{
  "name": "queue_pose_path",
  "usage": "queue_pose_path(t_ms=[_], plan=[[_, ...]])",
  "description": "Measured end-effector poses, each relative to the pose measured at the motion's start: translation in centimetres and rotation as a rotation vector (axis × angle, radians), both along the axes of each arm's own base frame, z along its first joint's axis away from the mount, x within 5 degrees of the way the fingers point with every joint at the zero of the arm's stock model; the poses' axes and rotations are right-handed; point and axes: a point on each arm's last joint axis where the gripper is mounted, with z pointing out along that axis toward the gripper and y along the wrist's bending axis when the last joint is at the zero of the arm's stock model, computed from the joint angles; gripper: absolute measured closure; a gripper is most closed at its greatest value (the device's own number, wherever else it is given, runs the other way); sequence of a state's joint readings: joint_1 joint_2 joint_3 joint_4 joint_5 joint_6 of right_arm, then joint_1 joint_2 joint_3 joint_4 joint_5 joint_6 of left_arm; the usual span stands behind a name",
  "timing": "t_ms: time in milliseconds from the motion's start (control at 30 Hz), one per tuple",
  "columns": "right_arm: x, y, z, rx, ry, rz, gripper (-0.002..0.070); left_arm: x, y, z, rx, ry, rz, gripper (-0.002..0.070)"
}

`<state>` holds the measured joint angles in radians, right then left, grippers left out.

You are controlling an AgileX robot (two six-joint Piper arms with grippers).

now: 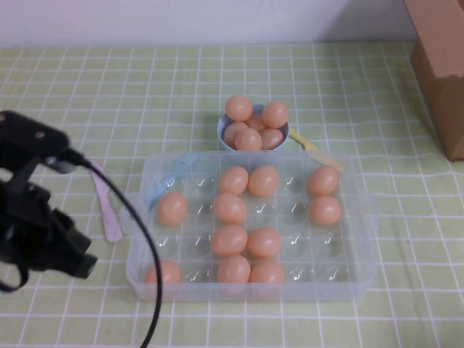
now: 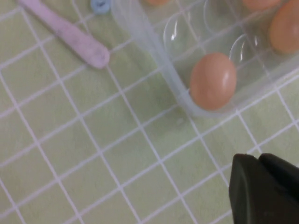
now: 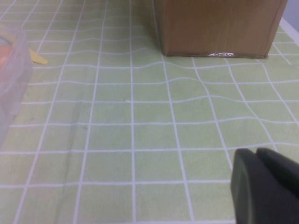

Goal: Take an egg out of the egg box
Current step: Pick up the egg from the plastic box

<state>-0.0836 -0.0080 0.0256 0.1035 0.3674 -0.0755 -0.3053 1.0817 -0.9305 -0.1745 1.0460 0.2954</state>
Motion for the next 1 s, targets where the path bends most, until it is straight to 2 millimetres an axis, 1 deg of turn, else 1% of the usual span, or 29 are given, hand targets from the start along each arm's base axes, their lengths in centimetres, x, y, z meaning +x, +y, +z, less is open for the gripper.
queue_pose_path(t_ms=[100,200,233,267,333,367,400,467,500,533,567,633,667,700,733,800,1000], plan=[[0.0,0.0,0.0,0.000,0.000,0.000,0.0694,2.6,-2.5,1.1,0.030,-0.012,-0.078,0.0678],[0.0,0.0,0.0,0.000,0.000,0.000,0.0694,5.3,-5.2,1.4,0.048,-0.008,-0.124,0.0678],[0.0,0.0,0.0,0.000,0.000,0.000,0.0694,6.0,-5.9,1.3,0.054,-0.003,-0.137,0.0678],[0.0,0.0,0.0,0.000,0.000,0.000,0.0694,7.0,-7.0,0.8,0.071,0.020,-0.157,0.0678],[0.0,0.0,0.0,0.000,0.000,0.000,0.0694,8.4,-8.9,0.3,0.094,0.046,-0.197,0.0676],[0.0,0.0,0.0,0.000,0.000,0.000,0.0694,9.2,-9.9,-0.5,0.121,0.075,-0.219,0.0665],[0.0,0.0,0.0,0.000,0.000,0.000,0.0694,9.6,-10.7,-0.7,0.138,0.082,-0.239,0.0649],[0.0,0.0,0.0,0.000,0.000,0.000,0.0694,10.5,-12.0,-1.7,0.188,0.116,-0.268,0.0583],[0.0,0.0,0.0,0.000,0.000,0.000,0.0694,10.8,-12.5,-1.9,0.203,0.122,-0.279,0.0542],[0.0,0.0,0.0,0.000,0.000,0.000,0.0694,11.2,-13.1,-2.3,0.221,0.136,-0.291,0.0452],[0.0,0.0,0.0,0.000,0.000,0.000,0.0694,11.6,-13.5,-2.7,0.231,0.140,-0.297,0.0381],[0.0,0.0,0.0,0.000,0.000,0.000,0.0694,12.1,-13.9,-3.2,0.246,0.147,-0.301,0.0261],[0.0,0.0,0.0,0.000,0.000,0.000,0.0694,12.3,-14.0,-3.5,0.254,0.151,-0.303,0.0211],[0.0,0.0,0.0,0.000,0.000,0.000,0.0694,12.5,-14.1,-3.7,0.261,0.152,-0.303,0.0184],[0.0,0.0,0.0,0.000,0.000,0.000,0.0694,12.6,-14.1,-4.0,0.273,0.154,-0.304,0.0161],[0.0,0.0,0.0,0.000,0.000,0.000,0.0694,12.9,-14.1,-4.5,0.297,0.160,-0.306,0.0138],[0.0,0.0,0.0,0.000,0.001,0.000,0.0694,13.7,-14.2,-5.9,0.325,0.170,-0.307,0.0120]])
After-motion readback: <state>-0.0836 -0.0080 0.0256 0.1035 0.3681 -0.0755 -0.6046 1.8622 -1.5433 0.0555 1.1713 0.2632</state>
